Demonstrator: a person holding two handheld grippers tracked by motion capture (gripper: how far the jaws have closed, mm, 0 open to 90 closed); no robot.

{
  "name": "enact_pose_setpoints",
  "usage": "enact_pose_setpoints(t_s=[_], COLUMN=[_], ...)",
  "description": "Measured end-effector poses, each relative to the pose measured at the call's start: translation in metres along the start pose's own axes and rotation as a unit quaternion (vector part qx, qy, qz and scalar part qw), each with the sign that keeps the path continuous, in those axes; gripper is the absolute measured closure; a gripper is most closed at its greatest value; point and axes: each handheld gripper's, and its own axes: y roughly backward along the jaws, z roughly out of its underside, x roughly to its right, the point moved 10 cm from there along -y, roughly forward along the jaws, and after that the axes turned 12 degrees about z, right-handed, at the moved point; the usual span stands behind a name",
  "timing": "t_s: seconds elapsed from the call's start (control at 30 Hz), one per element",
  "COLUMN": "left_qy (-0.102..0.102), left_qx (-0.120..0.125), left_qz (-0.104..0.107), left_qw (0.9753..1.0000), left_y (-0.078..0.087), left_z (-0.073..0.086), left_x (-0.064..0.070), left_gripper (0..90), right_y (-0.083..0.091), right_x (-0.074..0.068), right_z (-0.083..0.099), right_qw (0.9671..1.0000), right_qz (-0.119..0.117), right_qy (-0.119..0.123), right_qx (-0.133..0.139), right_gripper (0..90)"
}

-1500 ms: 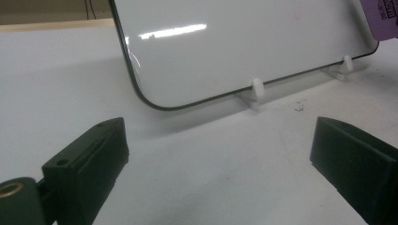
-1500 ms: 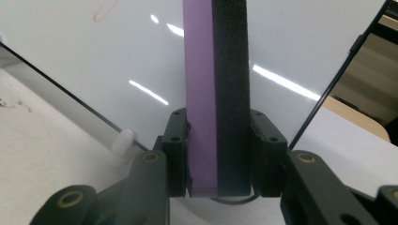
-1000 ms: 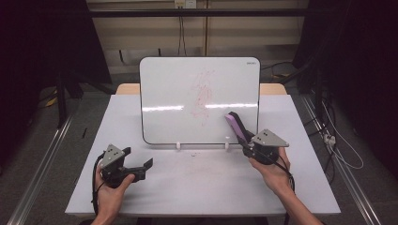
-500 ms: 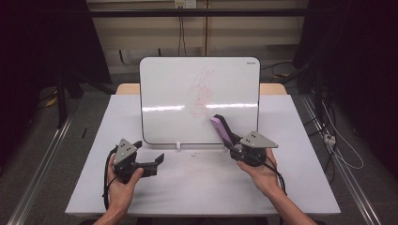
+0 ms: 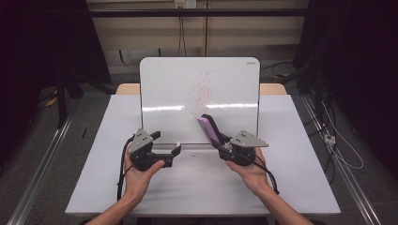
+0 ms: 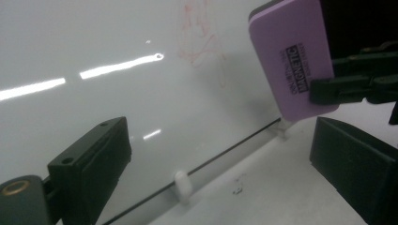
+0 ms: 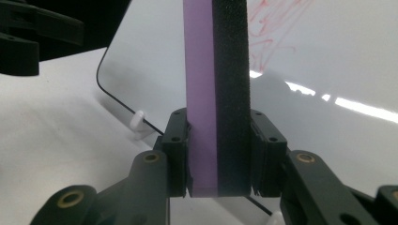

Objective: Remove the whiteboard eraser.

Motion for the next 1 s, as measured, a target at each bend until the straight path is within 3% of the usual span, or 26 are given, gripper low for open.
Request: enact_pose_setpoints(t_s=[0.2,0.47,0.6,0.77,0.9,1.0], left_qy=[0.004,-0.014,-0.008,0.009,0.016,0.024], left_qx=[0.028,0.066,0.067,0.068,0.076,0.085], left_qz=[0.007,0.014,0.018,0.01,0.006,0.007], left_qw=[0.9996,0.9976,0.9975,0.9976,0.9969,0.996], left_y=[-0.013,-0.024,-0.03,-0.039,-0.037,-0.036], left_z=[-0.02,-0.054,-0.054,-0.052,-0.05,-0.046], left_x=[0.006,0.016,0.019,0.012,0.005,0.004], left_gripper=[5.0,4.8,5.7,6.3,8.3,10.4], right_y=[-0.003,-0.014,-0.019,-0.024,-0.027,-0.027], right_x=[-0.007,-0.016,-0.02,-0.025,-0.032,-0.038], right_z=[-0.003,-0.017,-0.017,-0.015,-0.013,-0.012], right_qw=[1.0,0.9999,0.9997,0.9991,0.9975,0.9965], right_qz=[-0.007,-0.006,-0.007,-0.013,-0.031,-0.042], right_qy=[-0.003,-0.002,-0.015,-0.034,-0.061,-0.068], right_qx=[0.003,0.013,0.017,0.021,0.019,0.025], right_gripper=[64.3,64.3,64.3,64.3,64.3,64.4])
